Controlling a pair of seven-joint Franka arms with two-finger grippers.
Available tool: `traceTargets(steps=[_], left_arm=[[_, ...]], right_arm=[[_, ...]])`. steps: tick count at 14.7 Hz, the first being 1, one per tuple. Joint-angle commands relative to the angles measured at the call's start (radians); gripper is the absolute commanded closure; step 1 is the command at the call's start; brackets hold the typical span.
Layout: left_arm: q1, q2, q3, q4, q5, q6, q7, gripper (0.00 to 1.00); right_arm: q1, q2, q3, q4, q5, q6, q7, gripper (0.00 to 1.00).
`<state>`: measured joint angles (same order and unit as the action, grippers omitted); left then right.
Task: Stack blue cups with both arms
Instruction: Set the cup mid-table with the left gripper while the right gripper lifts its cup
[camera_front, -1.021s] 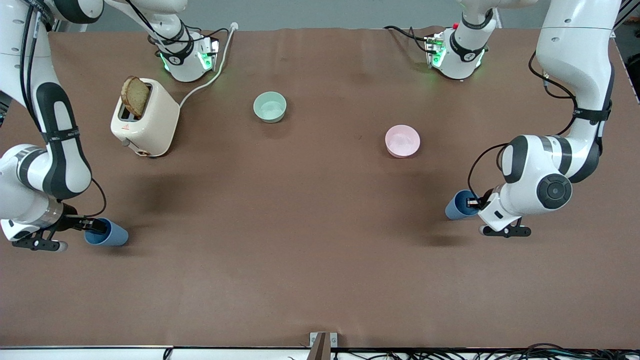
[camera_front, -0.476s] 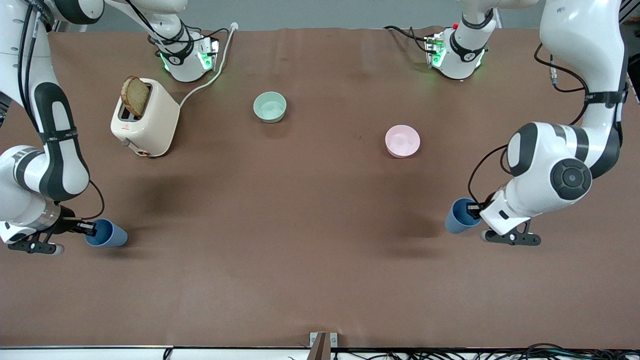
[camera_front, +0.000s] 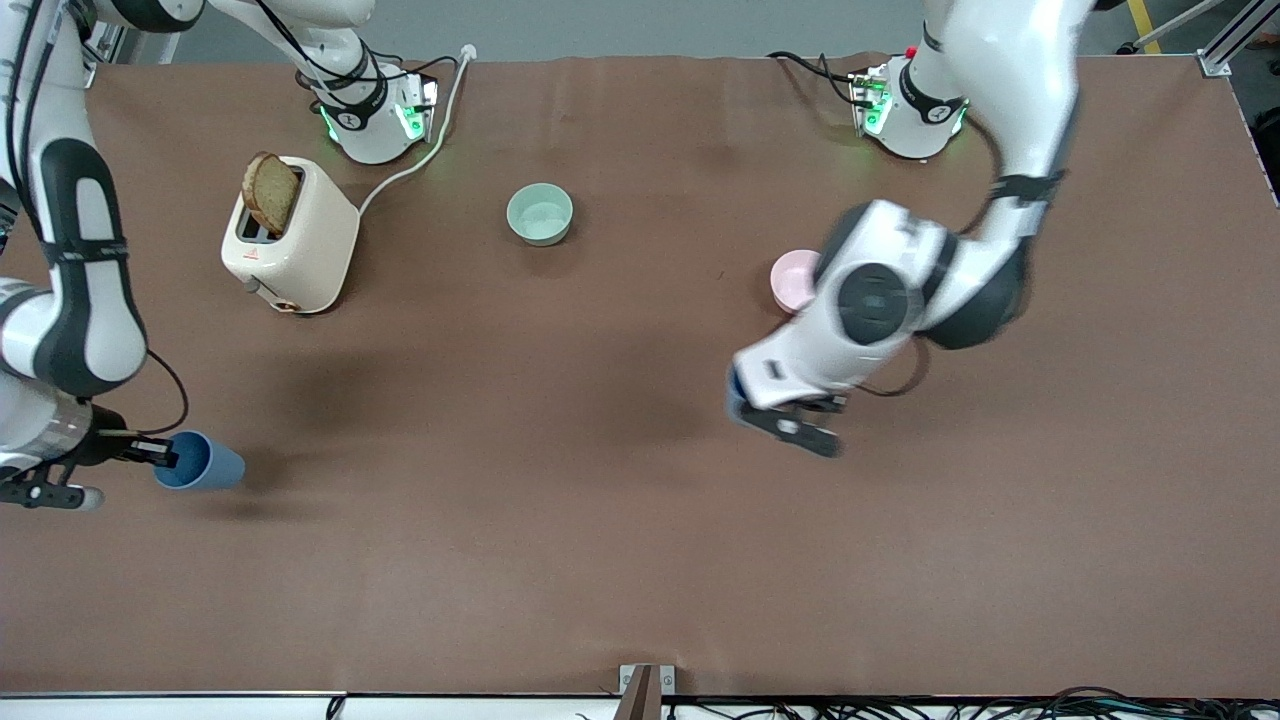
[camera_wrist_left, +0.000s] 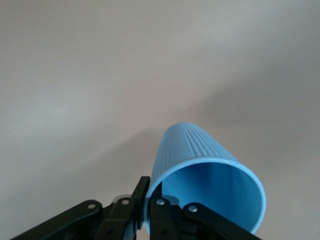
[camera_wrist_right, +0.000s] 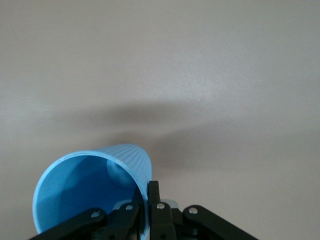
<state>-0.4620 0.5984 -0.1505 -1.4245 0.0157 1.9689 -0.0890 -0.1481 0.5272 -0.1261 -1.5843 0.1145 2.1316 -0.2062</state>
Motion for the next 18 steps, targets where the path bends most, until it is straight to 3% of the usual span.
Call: traceTargets(steps=[1,8,14,15,17,18], left_arm=[[-0.07,0.124,0.005,0.142,0.003,-0.007,0.012,1.0],[-0.139,0.17,-0.007,0.15,0.001,0.177,0.092,0.99],[-0.175,0.235,-0.006,0.144,0.003,0.189,0.095,0.95],[-0.175,0.235,-0.006,0.144,0.003,0.189,0.092,0.84],[-0.181,0.219,-0.006,0.144,0.006,0.183,0.087,0.03],[-0.181,0.195,-0.006,0.144,0.007,0.173,0.086,0.0]], right_arm=[[0.001,-0.104,0.003,0.016,-0.004,-0.131,-0.006,0.99],[0.048,-0.332,0.005,0.046,-0.082,-0.424,-0.006,0.98],[0.062,-0.476,0.008,0.038,-0.085,-0.574,0.002,0.97],[0.064,-0.493,0.008,0.038,-0.085,-0.596,0.002,0.97],[0.064,-0.519,0.008,0.038,-0.085,-0.634,0.002,0.97],[0.064,-0.526,0.008,0.04,-0.085,-0.644,0.001,0.97]])
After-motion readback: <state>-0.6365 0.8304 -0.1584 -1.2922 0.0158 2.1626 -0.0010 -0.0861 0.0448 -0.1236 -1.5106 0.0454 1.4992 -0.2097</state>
